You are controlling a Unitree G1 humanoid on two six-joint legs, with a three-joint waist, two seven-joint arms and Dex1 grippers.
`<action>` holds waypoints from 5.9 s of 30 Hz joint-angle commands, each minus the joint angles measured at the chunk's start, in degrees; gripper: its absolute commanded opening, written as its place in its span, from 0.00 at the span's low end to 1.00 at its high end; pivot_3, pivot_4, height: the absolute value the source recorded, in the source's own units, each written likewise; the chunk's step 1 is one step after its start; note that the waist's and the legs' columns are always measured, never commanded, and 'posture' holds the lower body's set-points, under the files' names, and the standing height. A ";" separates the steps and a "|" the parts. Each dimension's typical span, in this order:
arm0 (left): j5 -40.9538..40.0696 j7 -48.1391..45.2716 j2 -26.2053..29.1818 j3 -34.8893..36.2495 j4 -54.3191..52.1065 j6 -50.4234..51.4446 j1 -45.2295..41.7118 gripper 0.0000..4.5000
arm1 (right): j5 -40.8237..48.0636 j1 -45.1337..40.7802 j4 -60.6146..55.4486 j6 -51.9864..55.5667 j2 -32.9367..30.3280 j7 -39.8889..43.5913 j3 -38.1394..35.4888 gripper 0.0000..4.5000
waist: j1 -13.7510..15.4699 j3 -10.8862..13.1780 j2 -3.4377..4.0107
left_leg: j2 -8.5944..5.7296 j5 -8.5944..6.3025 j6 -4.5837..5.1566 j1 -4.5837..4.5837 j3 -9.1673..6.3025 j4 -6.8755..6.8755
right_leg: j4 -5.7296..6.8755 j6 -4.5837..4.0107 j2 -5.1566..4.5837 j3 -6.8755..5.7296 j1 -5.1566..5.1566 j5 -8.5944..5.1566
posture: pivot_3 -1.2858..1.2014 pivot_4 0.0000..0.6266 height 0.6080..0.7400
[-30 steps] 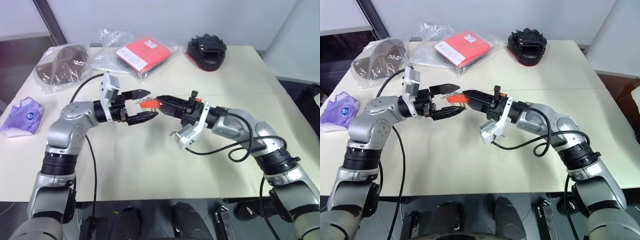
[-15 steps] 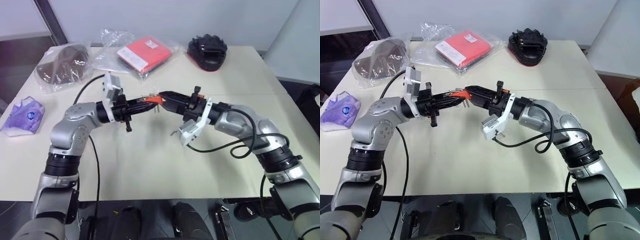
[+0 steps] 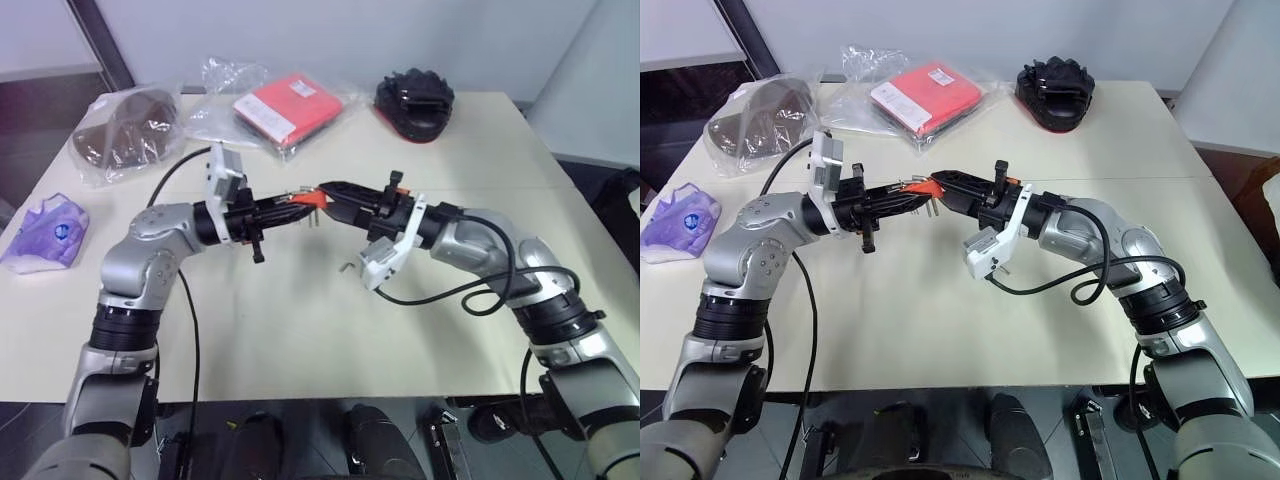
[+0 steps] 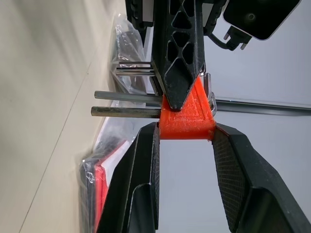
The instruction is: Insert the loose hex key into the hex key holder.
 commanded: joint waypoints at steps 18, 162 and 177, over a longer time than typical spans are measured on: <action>3.11 3.38 2.28 2.35 -1.78 -5.68 2.26 0.00 | 35.25 6.74 -18.50 74.63 8.55 30.10 -11.78 0.95 | 0.18 0.01 0.02 | 0.12 -0.01 0.02 0.02 -0.27 0.26 | 0.15 0.00 0.02 -0.08 0.12 0.00 | 0.52 0.24 1.00; -0.53 8.60 -2.12 3.19 1.84 3.13 -7.31 0.00 | 42.90 2.42 3.29 26.31 44.09 -3.36 -10.37 0.00 | -0.06 0.06 0.09 | 0.02 -0.07 0.12 -0.12 -0.50 0.44 | 0.06 0.01 0.03 -0.23 0.17 0.00 | 0.52 0.24 1.00; -1.42 9.30 -2.38 3.83 1.74 3.67 -7.54 0.00 | 42.56 4.41 2.17 26.28 42.98 -4.43 -11.44 0.00 | -0.05 0.07 0.11 | 0.02 -0.07 0.12 -0.12 -0.51 0.43 | 0.05 0.01 0.03 -0.23 0.17 0.00 | 0.52 0.24 1.00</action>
